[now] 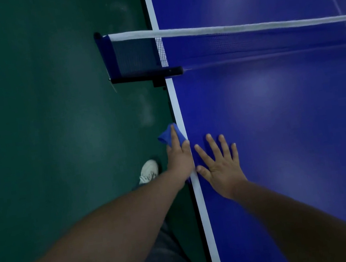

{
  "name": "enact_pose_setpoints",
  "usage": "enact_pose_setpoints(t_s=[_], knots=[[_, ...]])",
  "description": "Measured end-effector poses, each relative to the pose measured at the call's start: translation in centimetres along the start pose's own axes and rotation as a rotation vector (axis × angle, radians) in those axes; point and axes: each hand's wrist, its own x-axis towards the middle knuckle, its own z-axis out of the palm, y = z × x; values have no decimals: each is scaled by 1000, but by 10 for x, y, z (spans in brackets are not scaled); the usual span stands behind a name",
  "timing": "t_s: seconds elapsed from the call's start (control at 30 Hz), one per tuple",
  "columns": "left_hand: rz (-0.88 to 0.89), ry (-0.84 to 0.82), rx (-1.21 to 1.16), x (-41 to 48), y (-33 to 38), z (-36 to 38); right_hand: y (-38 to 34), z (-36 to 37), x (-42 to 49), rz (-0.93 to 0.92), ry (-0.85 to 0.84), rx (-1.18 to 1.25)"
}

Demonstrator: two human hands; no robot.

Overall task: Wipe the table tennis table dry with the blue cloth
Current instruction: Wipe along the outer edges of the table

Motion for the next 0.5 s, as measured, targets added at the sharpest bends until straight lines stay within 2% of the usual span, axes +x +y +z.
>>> enact_pose_setpoints(t_s=[0.1,0.23,0.37,0.5], knots=[[-20,11,-16,23,21,-6,4,5,1,9,25,-8],[-41,72,-12,-2,21,2,7,9,2,49,46,-26],[-60,-8,-31,-33,1,2,7,7,3,27,61,-36],[-103,-18,-16,-2,19,-3,7,-2,5,-8,66,23]])
